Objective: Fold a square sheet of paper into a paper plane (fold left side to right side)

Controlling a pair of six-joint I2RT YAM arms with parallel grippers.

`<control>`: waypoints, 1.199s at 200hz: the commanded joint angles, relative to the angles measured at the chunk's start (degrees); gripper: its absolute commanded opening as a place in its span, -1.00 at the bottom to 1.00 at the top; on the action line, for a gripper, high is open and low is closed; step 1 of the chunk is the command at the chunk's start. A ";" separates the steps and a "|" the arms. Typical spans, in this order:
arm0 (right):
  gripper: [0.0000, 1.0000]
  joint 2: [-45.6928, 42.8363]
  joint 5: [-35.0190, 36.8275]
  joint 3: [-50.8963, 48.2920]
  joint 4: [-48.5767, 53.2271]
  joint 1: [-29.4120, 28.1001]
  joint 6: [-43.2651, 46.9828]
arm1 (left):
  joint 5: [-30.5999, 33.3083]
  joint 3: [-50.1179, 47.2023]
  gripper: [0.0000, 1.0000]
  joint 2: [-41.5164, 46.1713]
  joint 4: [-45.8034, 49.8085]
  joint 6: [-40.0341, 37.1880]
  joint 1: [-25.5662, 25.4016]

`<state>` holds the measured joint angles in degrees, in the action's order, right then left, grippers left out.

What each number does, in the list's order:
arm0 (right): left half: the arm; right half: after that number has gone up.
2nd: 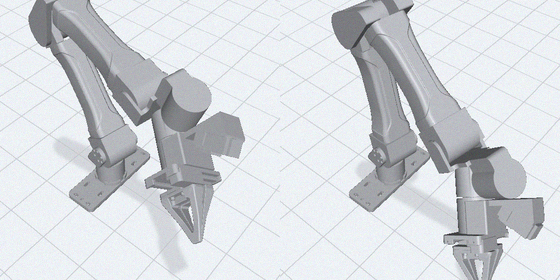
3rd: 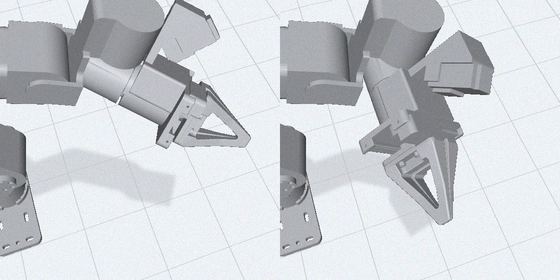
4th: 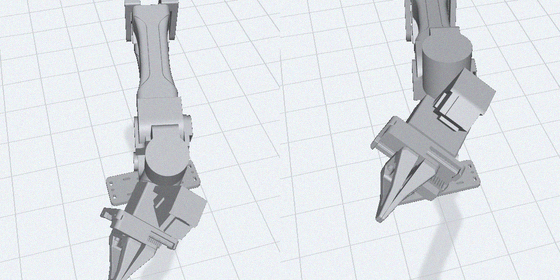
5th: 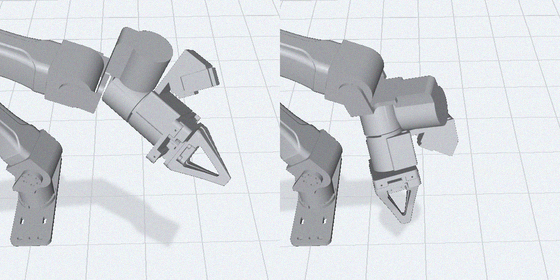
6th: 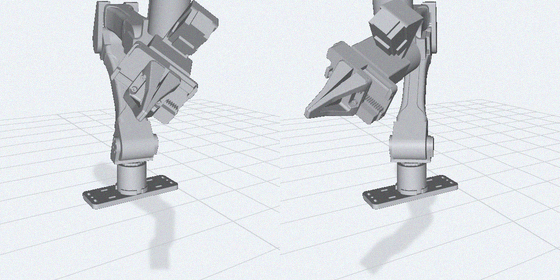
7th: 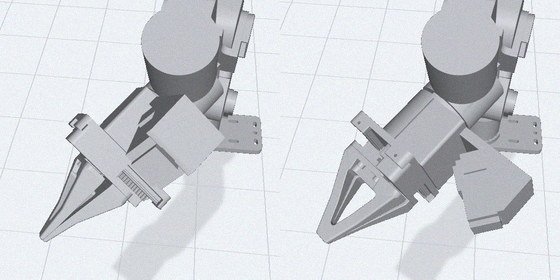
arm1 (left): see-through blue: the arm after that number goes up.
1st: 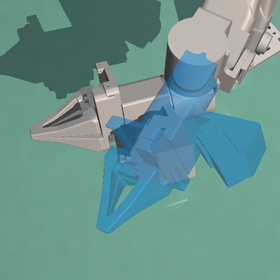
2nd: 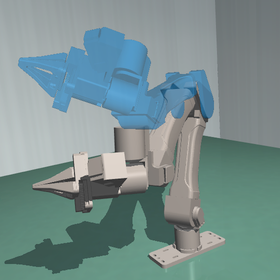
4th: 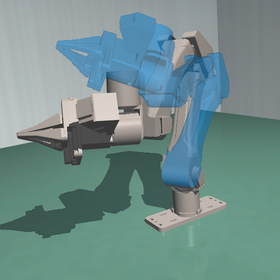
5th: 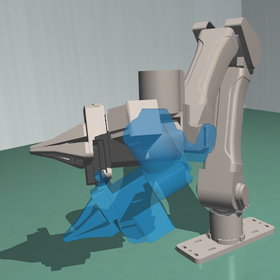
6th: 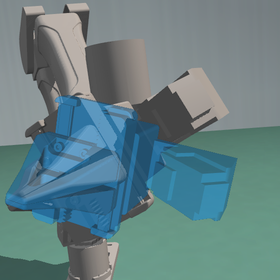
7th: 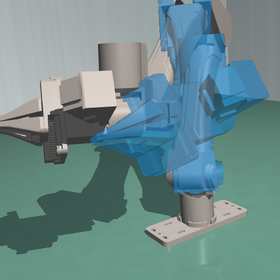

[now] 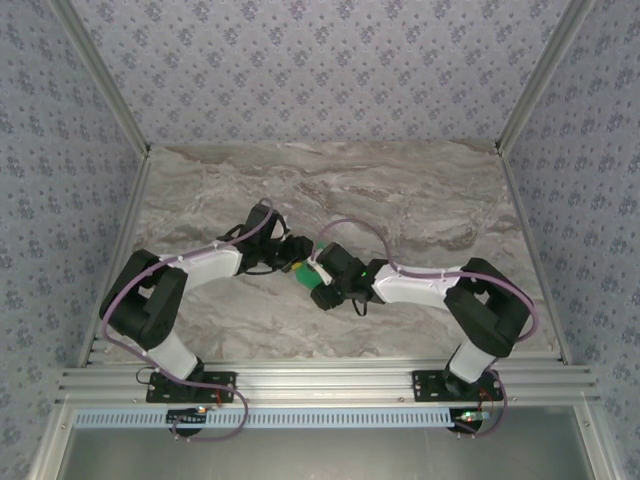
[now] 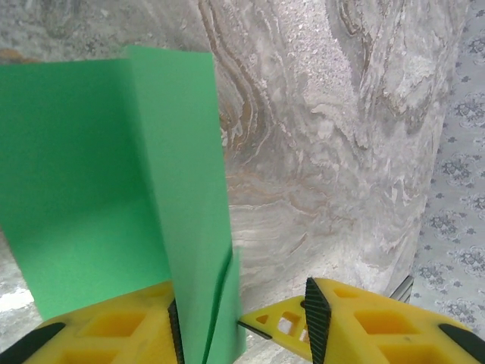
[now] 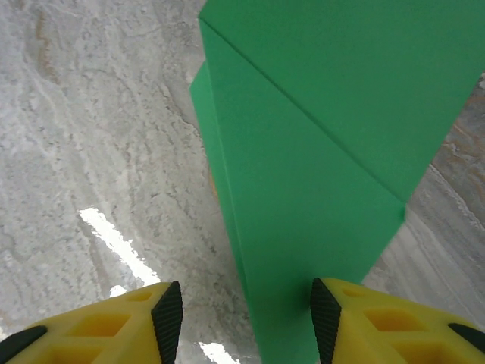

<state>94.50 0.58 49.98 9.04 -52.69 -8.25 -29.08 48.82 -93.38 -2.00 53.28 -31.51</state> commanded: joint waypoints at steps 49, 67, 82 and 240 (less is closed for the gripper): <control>-0.14 3.46 6.14 3.37 1.58 -1.01 1.13 | -1.59 3.13 -0.09 0.79 2.70 -0.17 -0.49; -0.22 3.75 6.68 3.38 1.68 -0.99 0.95 | -1.51 3.27 -0.09 0.83 3.03 -0.36 -0.49; -0.30 3.77 7.06 3.37 1.72 -0.98 0.78 | -1.26 3.22 -0.09 0.92 3.41 -0.58 -0.51; -0.30 1.94 10.93 2.07 -0.56 -2.49 1.93 | -0.45 3.04 -0.15 1.27 4.37 1.83 1.45</control>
<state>97.01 9.50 51.48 8.71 -54.81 -6.63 -29.15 50.92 -93.38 1.06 54.63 -30.46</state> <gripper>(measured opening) 0.400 0.428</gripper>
